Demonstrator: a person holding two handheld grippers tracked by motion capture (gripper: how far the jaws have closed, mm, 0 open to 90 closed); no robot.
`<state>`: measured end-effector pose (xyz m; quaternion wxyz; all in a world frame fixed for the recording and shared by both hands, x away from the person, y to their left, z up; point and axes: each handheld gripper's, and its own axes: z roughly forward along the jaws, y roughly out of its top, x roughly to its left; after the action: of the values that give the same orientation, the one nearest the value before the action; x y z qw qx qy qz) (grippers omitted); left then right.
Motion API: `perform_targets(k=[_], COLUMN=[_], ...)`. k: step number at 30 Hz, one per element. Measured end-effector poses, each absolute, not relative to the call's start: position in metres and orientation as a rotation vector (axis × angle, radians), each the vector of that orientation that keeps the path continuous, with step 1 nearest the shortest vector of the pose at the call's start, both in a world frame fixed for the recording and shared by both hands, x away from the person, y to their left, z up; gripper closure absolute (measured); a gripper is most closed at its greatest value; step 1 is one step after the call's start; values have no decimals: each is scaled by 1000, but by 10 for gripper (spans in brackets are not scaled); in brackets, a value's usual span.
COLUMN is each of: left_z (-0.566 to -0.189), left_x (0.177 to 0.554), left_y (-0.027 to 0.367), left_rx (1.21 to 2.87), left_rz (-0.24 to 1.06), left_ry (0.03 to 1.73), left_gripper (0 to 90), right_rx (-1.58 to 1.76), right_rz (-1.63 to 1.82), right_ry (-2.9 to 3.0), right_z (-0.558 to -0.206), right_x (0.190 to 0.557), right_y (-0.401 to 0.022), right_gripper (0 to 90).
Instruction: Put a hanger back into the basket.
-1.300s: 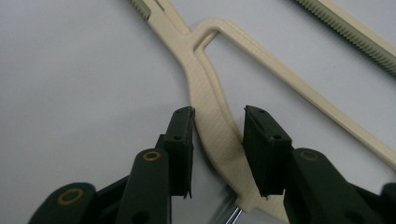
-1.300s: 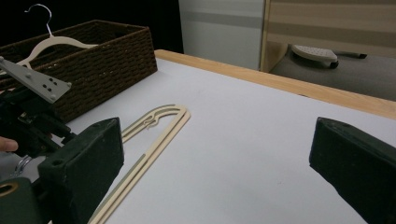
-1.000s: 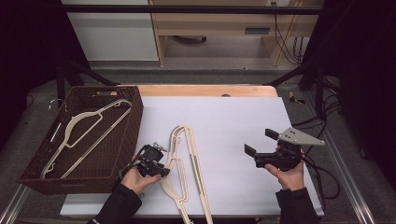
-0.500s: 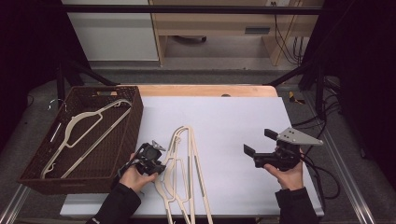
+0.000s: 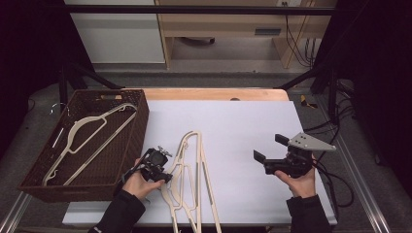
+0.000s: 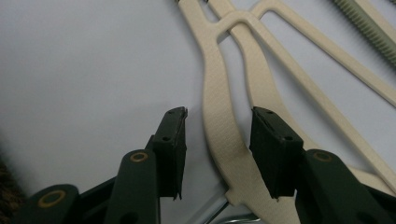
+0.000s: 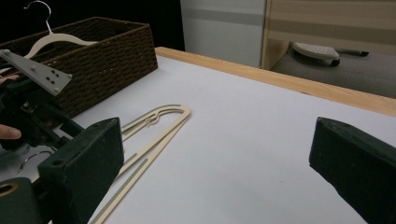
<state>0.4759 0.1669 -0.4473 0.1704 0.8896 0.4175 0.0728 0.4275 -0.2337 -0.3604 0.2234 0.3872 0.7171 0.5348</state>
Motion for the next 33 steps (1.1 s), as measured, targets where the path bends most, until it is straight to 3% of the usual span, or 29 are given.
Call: perform_targets(k=[8, 16, 33], left_z=[-448, -446, -445], left_x=[479, 479, 481], left_y=[165, 160, 163], left_rx=[2511, 2544, 2544], left_rz=[156, 167, 139], left_ry=[1257, 1327, 1319], left_gripper=[567, 661, 729], right_rx=[1067, 1071, 1066], right_rz=[1480, 1487, 1481], right_ry=[1982, 1979, 1990], right_z=[-360, -360, -360], right_x=[427, 427, 427], right_y=[-234, -234, -235], right_gripper=[35, 34, 34])
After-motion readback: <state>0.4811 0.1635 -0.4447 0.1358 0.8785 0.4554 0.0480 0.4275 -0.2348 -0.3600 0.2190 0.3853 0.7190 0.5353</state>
